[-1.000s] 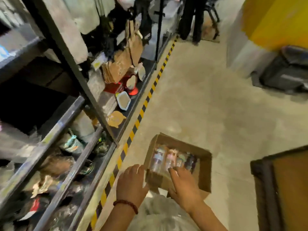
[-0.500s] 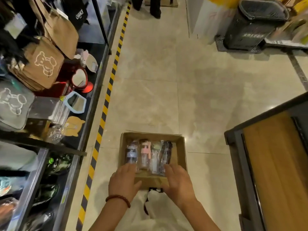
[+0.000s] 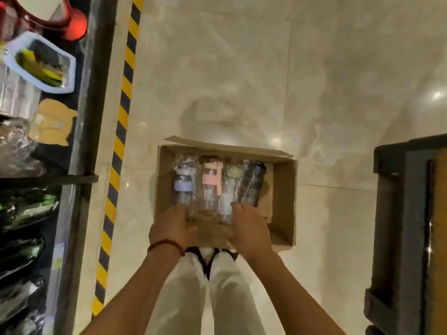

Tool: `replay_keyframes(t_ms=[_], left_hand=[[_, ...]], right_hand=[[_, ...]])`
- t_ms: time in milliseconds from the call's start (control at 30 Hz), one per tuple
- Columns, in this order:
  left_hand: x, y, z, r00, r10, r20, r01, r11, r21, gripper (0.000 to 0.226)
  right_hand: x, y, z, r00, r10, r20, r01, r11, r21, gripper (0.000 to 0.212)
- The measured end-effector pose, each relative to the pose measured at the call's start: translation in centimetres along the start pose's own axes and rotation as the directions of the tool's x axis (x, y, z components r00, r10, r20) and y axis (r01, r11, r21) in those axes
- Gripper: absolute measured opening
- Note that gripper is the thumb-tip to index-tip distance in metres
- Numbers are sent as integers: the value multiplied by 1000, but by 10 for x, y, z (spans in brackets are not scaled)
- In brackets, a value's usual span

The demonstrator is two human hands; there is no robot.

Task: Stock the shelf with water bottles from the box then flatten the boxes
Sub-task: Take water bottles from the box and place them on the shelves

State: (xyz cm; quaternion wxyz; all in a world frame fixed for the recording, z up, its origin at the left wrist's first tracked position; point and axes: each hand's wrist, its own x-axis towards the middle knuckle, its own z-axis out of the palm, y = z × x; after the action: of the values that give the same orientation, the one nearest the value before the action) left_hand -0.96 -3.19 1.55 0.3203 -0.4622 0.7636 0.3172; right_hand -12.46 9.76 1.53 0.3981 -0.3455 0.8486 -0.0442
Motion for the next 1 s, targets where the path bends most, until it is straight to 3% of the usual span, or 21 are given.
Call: replay_keyframes(t_ms=[200, 367, 533, 667, 800, 1000], left_hand=[[121, -35, 51, 995, -103, -1, 101, 977, -189, 46], [207, -72, 108, 980, -199, -8, 192, 955, -225, 44], [272, -94, 160, 967, -253, 15, 246, 920, -306, 73], [295, -98, 187, 940, -304, -155, 248, 921, -302, 82], [308, -97, 195, 899, -431, -80, 335, 793, -509, 118], [322, -115, 196, 905, -426, -19, 347, 760, -549, 96]], right_hand=[[116, 19, 91, 992, 91, 87, -100, 988, 115, 53], [194, 34, 156, 967, 212, 138, -228, 968, 108, 60], [245, 42, 211, 945, 302, 130, -323, 924, 206, 69], [268, 44, 240, 911, 401, 98, -408, 842, 352, 88], [285, 45, 256, 885, 459, 73, -430, 747, 507, 96], [289, 46, 261, 878, 478, 18, -399, 711, 579, 86]])
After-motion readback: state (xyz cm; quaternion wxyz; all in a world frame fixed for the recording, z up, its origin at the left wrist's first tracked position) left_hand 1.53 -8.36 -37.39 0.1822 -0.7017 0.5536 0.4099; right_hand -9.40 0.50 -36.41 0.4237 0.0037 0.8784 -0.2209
